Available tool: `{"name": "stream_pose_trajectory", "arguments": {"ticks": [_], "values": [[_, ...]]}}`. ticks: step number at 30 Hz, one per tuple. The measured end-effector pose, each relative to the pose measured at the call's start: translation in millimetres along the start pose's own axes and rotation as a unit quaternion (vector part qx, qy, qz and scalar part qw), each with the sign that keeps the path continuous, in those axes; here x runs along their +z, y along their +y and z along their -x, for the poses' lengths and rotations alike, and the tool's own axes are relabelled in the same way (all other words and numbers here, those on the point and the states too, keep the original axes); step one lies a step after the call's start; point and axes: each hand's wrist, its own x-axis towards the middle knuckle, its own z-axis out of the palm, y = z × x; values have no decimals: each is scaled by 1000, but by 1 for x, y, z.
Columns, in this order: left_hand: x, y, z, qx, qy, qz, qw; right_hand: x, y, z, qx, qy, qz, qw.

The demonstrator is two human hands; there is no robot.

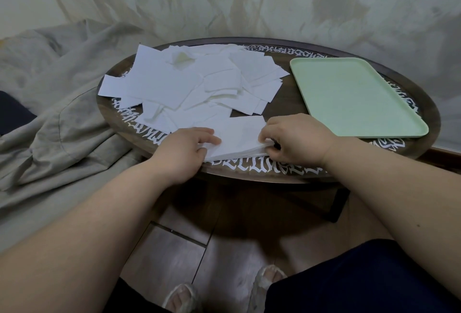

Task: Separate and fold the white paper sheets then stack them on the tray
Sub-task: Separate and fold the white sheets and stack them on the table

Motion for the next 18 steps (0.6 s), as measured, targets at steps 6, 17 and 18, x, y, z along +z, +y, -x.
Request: {"name": "stream_pose_trajectory", "arguments": {"ticks": [6,17,18], "values": [[0,-1,1,0,-2,7,1000,-2,-2,1,-15,42,-6,999],[-6,0,4,0,-22,-26,999,6,-10,-4,10,28,-74,997],[-7,1,4,-2,-25,-29,999,7,-10,-5,16,43,-85,995]]}}
